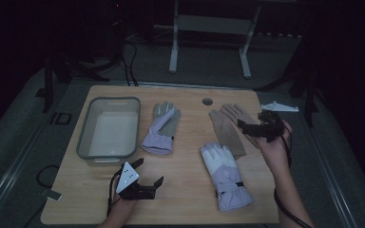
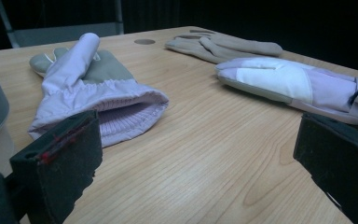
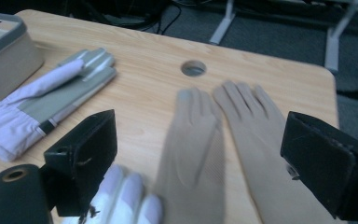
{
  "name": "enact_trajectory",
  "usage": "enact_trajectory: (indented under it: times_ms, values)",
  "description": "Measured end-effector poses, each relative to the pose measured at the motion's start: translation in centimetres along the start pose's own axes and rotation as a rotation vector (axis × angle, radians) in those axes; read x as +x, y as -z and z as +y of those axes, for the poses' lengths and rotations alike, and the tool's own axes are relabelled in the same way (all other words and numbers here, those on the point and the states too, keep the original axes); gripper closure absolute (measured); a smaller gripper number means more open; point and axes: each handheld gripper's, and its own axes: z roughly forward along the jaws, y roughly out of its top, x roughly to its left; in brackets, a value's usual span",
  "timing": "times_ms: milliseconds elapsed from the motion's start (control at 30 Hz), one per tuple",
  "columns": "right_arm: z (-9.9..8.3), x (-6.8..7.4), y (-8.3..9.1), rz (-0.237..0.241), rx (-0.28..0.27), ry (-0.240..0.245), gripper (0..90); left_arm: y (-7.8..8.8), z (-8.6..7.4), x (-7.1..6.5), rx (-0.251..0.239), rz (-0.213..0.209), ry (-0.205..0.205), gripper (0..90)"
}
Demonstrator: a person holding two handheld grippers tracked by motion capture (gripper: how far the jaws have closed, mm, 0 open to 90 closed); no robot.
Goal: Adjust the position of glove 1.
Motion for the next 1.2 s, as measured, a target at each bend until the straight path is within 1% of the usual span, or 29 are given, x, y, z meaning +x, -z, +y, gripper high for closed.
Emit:
enact_trajectory:
  times_ms: [33, 67, 133, 167, 200, 233, 300, 333, 433, 467, 500, 567, 600, 633, 667, 700, 767, 800, 867, 900, 933, 967, 1000, 1033, 1067, 1100, 1133, 1167, 1200]
  values:
    - [0.0, 0.0, 0.0, 0.0, 0.0, 0.0, 10.7, 0.0, 0.0, 0.0, 0.0, 0.0, 0.0, 1.4]
    - [0.7, 0.8, -1.0, 0.031, 0.014, 0.016, 10.7, 0.0, 0.0, 0.0, 0.0, -0.001, -0.002, 1.4]
    - [1.3, 1.7, -1.9, 0.044, 0.019, 0.037, 10.7, 0.0, 0.0, 0.0, 0.001, -0.001, -0.002, 1.5]
    - [1.6, 2.1, -2.4, 0.053, 0.018, 0.038, 10.7, 0.0, 0.0, 0.0, 0.001, -0.001, -0.003, 1.4]
    - [1.6, 2.1, -2.4, 0.053, 0.018, 0.038, 10.7, 0.0, 0.0, 0.0, 0.001, 0.0, -0.002, 1.4]
    - [2.2, 3.0, -3.3, 0.072, 0.022, 0.045, 10.7, 0.0, 0.0, 0.0, 0.001, 0.0, -0.002, 1.5]
    - [2.8, 4.1, -4.1, 0.082, 0.023, 0.062, 10.7, 0.0, 0.0, 0.0, 0.001, -0.001, -0.002, 1.5]
    - [2.8, 4.1, -4.1, 0.082, 0.023, 0.062, 10.7, 0.0, 0.0, 0.0, 0.002, -0.001, -0.002, 1.5]
    - [3.6, 5.7, -5.4, 0.099, 0.038, 0.096, 10.7, 0.0, 0.0, 0.0, 0.002, -0.001, -0.001, 1.5]
    - [4.1, 6.8, -6.2, 0.11, 0.043, 0.112, 10.7, 0.0, 0.0, 0.0, 0.003, -0.001, 0.0, 1.5]
    - [4.1, 6.8, -6.2, 0.11, 0.043, 0.112, 10.7, 0.0, 0.0, 0.0, 0.003, -0.002, 0.001, 1.5]
    - [4.7, 7.8, -7.0, 0.13, 0.052, 0.122, 10.7, 0.0, 0.0, 0.0, 0.003, -0.001, 0.003, 1.5]
    - [5.1, 8.8, -7.8, 0.144, 0.059, 0.13, 10.7, 0.0, 0.0, 0.0, 0.003, -0.002, 0.003, 1.5]
    - [5.1, 8.8, -7.8, 0.144, 0.059, 0.13, 10.7, 0.0, 0.0, 0.0, 0.003, -0.002, 0.004, 1.5]
    - [5.5, 9.8, -8.6, 0.147, 0.064, 0.143, 10.8, 0.0, 0.0, 0.1, 0.003, -0.002, 0.005, 1.5]
    - [5.5, 9.8, -8.6, 0.147, 0.064, 0.143, 10.8, 0.0, 0.0, 0.1, 0.003, -0.002, 0.005, 1.5]
    - [5.9, 10.8, -9.3, 0.164, 0.072, 0.149, 10.7, 0.0, 0.0, 0.1, 0.003, -0.002, 0.001, 1.5]
    - [6.0, 11.3, -9.6, 0.163, 0.075, 0.154, 10.8, 0.0, 0.0, 0.1, 0.003, -0.003, 0.002, 1.5]
    - [6.2, 12.2, -10.3, 0.177, 0.085, 0.163, 10.8, 0.0, 0.0, 0.0, 0.004, -0.003, 0.001, 1.5]
    - [6.4, 12.6, -10.6, 0.184, 0.093, 0.164, 13.4, 0.0, 0.0, 0.0, 0.003, -0.002, 0.002, 1.5]
    - [6.5, 13.0, -11.0, 0.199, 0.104, 0.159, 13.6, 0.0, 0.0, 0.0, 0.003, -0.002, 0.002, 1.5]
    - [6.6, 13.7, -11.7, 0.208, 0.109, 0.153, 13.6, 0.0, 0.0, 0.0, 0.002, -0.002, 0.001, 1.4]
    - [6.6, 13.7, -11.7, 0.208, 0.109, 0.153, 13.6, 0.0, 0.0, 0.0, 0.002, -0.002, 0.002, 1.4]
    - [6.6, 14.5, -12.4, 0.217, 0.116, 0.156, 13.6, 0.0, 0.0, 0.0, 0.003, -0.002, 0.002, 1.4]
    - [6.6, 14.5, -12.4, 0.217, 0.116, 0.156, 13.6, 0.0, 0.0, 0.0, 0.004, -0.002, 0.001, 1.4]
    - [6.5, 14.9, -12.8, 0.218, 0.118, 0.156, 13.6, 0.0, 0.0, 0.0, 0.003, -0.002, 0.0, 1.5]
    - [6.4, 15.6, -13.6, 0.222, 0.132, 0.155, 13.5, 0.0, 0.0, 0.0, 0.002, -0.002, -0.001, 1.5]
    - [6.3, 15.9, -14.0, 0.221, 0.134, 0.154, 13.6, 0.0, 0.0, 0.0, 0.001, -0.003, 0.0, 1.4]
    - [6.3, 15.9, -14.0, 0.221, 0.134, 0.154, 13.6, 0.0, 0.0, 0.0, 0.004, -0.003, -0.003, 1.4]
